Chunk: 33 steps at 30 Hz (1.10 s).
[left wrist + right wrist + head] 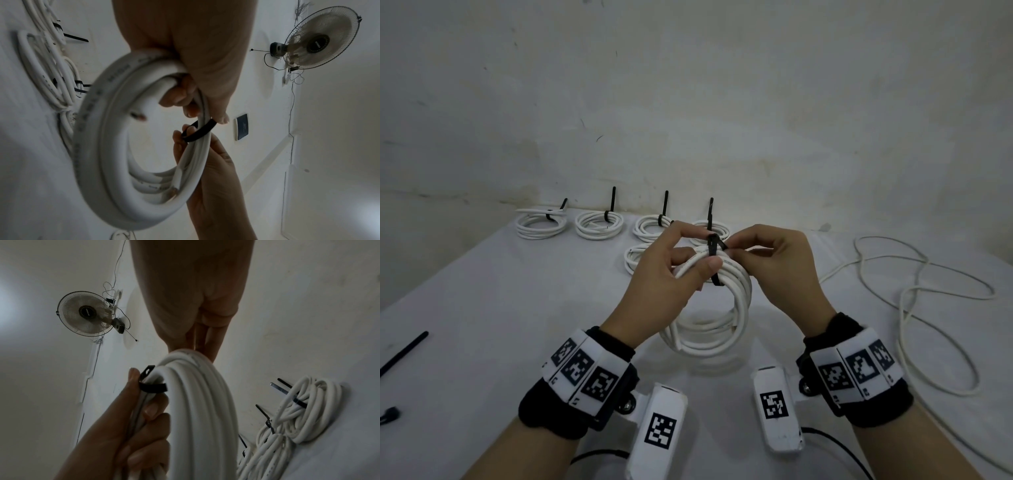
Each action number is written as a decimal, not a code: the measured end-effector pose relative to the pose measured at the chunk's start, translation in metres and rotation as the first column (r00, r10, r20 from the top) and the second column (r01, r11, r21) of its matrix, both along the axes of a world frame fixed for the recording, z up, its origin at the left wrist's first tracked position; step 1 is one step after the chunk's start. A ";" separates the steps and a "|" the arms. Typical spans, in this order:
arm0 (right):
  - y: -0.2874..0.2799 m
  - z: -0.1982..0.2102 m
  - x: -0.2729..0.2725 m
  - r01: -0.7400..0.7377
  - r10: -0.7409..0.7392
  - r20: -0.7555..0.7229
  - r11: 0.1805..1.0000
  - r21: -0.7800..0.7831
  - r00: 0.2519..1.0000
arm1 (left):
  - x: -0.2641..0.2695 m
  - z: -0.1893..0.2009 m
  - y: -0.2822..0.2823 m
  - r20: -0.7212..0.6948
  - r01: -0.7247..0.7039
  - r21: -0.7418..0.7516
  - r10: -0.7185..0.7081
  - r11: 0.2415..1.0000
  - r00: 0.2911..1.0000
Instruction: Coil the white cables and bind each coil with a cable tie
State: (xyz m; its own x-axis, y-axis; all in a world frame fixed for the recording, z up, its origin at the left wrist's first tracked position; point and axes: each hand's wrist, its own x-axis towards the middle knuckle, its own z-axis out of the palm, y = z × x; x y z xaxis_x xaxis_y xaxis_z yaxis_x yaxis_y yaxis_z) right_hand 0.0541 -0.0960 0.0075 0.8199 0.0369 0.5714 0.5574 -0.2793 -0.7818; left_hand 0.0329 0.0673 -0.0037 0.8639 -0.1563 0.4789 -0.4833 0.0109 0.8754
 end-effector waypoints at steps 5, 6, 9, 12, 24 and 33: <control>0.000 -0.001 0.002 -0.011 0.011 -0.004 1.000 -0.006 1.000 | 0.000 -0.001 -0.001 -0.032 0.001 0.016 0.000 1.000 0.999; 0.000 -0.002 0.003 -0.014 0.014 -0.004 1.000 -0.005 1.000 | 0.000 0.000 -0.001 -0.032 0.000 0.018 0.001 1.000 0.999; 0.002 -0.005 0.003 -0.011 0.011 0.016 0.999 -0.030 1.000 | -0.003 0.000 -0.003 -0.002 -0.013 0.018 0.013 1.000 1.000; 0.003 -0.006 0.004 -0.021 0.022 0.027 0.999 -0.028 0.999 | -0.003 0.001 -0.002 0.004 -0.034 0.010 0.034 0.999 0.999; 0.004 -0.007 0.004 -0.053 0.053 0.069 0.999 -0.009 0.996 | -0.004 0.002 -0.002 -0.015 -0.037 0.001 0.037 0.999 0.999; 0.000 -0.005 0.002 -0.027 0.026 0.071 1.000 0.016 0.997 | -0.009 0.001 -0.006 0.028 -0.056 -0.007 0.056 0.998 0.998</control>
State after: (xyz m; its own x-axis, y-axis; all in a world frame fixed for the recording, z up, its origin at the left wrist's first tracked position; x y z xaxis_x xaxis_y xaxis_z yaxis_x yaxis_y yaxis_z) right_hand 0.0559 -0.0962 0.0023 0.7764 0.0474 0.6285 0.6183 -0.2506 -0.7449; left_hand 0.0242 0.0608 -0.0032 0.8572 -0.1049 0.5042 -0.5080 -0.0114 0.8613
